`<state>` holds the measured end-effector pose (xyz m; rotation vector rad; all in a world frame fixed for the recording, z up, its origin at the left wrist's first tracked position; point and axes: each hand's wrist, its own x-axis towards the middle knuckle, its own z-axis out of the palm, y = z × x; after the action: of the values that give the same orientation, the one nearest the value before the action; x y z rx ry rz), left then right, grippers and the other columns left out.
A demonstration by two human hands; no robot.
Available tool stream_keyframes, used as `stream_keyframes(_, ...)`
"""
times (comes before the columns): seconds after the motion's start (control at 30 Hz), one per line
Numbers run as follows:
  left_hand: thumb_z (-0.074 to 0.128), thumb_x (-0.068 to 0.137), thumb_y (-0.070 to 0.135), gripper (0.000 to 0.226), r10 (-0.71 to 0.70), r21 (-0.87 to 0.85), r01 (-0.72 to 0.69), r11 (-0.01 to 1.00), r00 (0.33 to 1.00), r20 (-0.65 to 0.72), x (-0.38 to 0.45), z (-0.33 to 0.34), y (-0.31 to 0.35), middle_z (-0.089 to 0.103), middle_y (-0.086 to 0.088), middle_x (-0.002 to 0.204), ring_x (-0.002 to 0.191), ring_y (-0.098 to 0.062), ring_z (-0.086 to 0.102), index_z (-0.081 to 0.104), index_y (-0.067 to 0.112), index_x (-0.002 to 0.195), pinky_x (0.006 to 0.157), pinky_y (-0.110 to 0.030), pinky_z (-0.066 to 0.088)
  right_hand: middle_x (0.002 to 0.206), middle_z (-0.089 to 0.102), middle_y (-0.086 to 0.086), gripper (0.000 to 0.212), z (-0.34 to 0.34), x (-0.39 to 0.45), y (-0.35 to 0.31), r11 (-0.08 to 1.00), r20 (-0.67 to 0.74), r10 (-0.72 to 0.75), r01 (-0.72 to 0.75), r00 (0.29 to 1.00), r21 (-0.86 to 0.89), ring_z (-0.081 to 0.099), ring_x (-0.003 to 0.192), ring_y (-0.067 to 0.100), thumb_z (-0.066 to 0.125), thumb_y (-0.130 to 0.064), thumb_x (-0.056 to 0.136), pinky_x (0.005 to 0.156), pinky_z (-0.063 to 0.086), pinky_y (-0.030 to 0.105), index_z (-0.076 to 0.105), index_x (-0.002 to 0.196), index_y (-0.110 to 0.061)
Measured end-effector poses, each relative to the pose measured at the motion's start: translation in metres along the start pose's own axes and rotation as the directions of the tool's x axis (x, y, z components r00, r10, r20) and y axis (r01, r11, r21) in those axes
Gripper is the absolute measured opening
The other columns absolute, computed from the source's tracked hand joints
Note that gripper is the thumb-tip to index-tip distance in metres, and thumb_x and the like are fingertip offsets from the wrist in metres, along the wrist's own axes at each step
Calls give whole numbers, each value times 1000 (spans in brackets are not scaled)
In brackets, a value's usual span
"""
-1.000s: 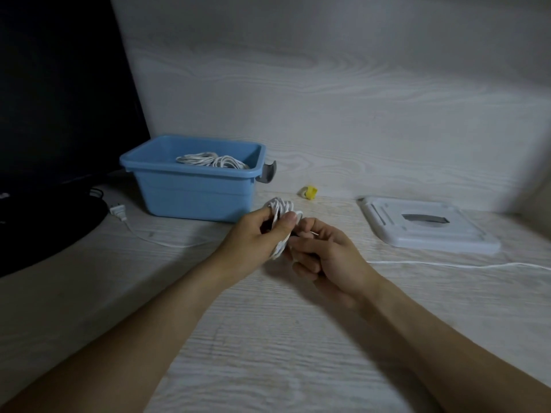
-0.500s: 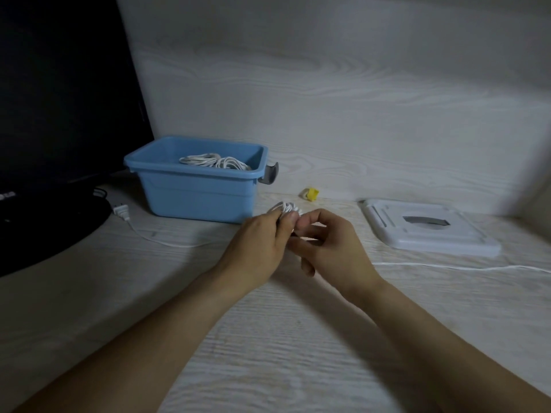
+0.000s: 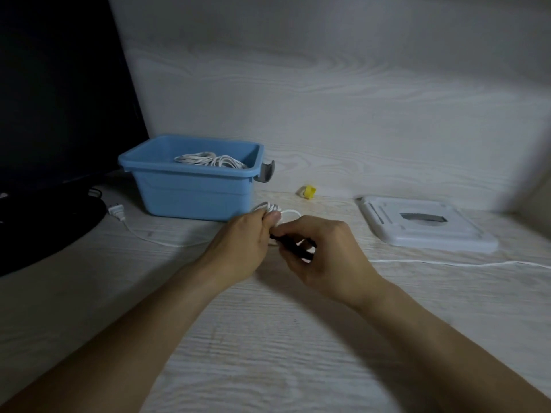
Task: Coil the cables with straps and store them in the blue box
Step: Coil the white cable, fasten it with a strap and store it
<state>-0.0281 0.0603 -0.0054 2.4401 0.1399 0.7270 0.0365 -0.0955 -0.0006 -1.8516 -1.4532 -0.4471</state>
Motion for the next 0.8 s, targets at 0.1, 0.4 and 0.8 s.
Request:
stream_keyframes(0.1, 34, 105, 32, 38, 49, 7, -50, 999, 994, 99, -3, -5, -1, 62, 4, 70, 71, -19, 61, 46, 31, 68, 68, -37, 48, 99, 70, 3, 17, 0, -1, 5, 979, -38, -189, 185, 981, -88, 66, 82, 11, 70, -4, 89, 78, 53, 18, 74, 106, -9)
stream_keyframes(0.4, 14, 100, 57, 68, -92, -507, 296, 809, 917, 388, -12, -13, 20, 64, 13, 61, 62, 4, 61, 66, 28, 67, 64, -10, 47, 102, 71, 3, 7, 8, -4, 4, 972, -75, 5, 13, 997, 235, 70, 92, 14, 60, -1, 95, 76, 57, 39, 59, 99, -7)
stream_keyframes(0.8, 62, 93, 22, 5, 72, -337, 28, 941, 958, 279, -4, -6, 10, 70, 5, 81, 77, -15, 66, 67, 21, 93, 77, -45, 55, 82, 67, 1, 4, -3, 1, 17, 975, -246, 169, -125, 955, 184, 66, 76, 10, 62, -6, 94, 70, 55, 33, 59, 94, -7)
